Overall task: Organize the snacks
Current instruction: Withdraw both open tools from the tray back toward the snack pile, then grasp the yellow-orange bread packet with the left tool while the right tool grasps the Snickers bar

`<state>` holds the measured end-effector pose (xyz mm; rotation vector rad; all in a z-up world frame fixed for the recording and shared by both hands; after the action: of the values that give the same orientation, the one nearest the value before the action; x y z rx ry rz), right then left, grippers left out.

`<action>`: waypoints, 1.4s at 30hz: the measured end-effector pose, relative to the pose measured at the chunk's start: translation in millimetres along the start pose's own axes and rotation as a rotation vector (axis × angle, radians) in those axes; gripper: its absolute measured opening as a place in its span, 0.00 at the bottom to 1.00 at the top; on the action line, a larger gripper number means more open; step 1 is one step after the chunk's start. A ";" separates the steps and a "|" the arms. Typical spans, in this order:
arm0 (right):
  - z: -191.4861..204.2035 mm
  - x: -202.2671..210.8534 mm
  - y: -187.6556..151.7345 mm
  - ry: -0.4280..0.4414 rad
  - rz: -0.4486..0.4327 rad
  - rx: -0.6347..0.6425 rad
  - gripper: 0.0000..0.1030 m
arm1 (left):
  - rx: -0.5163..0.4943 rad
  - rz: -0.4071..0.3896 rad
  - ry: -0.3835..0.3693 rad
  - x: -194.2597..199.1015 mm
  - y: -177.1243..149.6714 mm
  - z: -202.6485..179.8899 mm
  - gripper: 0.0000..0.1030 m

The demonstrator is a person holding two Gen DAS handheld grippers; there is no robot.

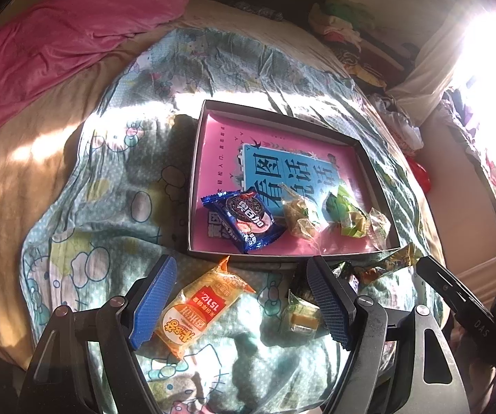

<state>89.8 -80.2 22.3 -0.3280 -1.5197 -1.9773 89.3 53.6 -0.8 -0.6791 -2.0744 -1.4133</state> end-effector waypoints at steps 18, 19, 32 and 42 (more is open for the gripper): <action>6.5 -10.8 -24.1 0.014 0.077 -0.003 0.63 | -0.038 0.049 0.013 -8.4 -22.7 2.3 0.77; 6.8 -11.2 -25.3 0.014 0.079 -0.002 0.63 | -0.041 0.050 0.014 -8.8 -23.5 1.9 0.77; 11.4 -17.7 -40.1 0.022 0.124 -0.002 0.63 | -0.083 0.075 0.029 -13.4 -37.7 1.6 0.77; 10.1 -27.1 -53.2 0.018 0.174 -0.013 0.63 | -0.084 0.100 0.069 -23.5 -48.3 19.1 0.77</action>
<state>77.1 -54.1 -30.9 -0.4323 -1.4178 -1.8497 71.5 53.3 -54.9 -0.7475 -1.9105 -1.4535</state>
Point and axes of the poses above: each gripper's, at about its wrist camera, not at the fingertips, and x roughly against the way its jaws point, z to its left, y to its top, the point moved 5 cm from there along -x, roughly the way its jaws point, and after that the axes turned 15 degrees about -z, right-handed, at the moved point
